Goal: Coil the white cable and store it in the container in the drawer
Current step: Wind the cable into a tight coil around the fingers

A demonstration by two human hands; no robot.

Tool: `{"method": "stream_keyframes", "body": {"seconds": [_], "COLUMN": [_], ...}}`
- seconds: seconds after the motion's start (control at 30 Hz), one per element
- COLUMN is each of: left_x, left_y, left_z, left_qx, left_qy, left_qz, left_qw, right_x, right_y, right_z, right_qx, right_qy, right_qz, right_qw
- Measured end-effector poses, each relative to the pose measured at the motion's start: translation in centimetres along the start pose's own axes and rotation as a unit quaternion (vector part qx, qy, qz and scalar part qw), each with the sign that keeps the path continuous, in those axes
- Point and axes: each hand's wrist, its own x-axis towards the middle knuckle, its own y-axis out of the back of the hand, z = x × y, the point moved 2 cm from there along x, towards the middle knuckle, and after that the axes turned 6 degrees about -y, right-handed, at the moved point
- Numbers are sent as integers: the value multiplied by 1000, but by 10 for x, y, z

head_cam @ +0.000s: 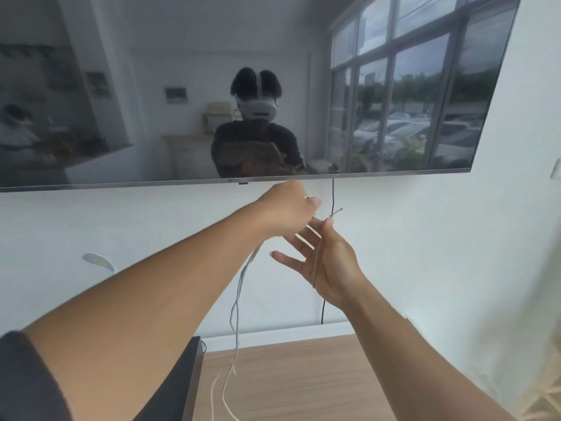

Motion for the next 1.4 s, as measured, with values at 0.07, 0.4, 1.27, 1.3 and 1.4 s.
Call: {"method": "stream_keyframes", "body": {"seconds": [0.07, 0.4, 1.27, 1.3, 1.4], "left_x": [-8, -54, -64, -61, -50], "left_y": [-10, -59, -48, -45, -37], "left_z": [7, -8, -57, -56, -53], "left_qx": [-27, -161, -467, -440, -376], "left_qy": [-13, -59, 38, 40, 58], "left_qz": [-4, 95, -206, -212, -201], "left_qw": [1000, 981, 859, 872, 903], "right_x": [2, 2, -43, -46, -48], "right_y": [-1, -16, -35, -31, -22], "right_z": [-6, -34, -43, -39, -29], "right_qx": [11, 56, -54, -107, -239], "right_qy": [22, 70, -180, -178, -172], "right_qz": [10, 88, -245, -231, -181], "right_qw": [1000, 992, 951, 951, 938]}}
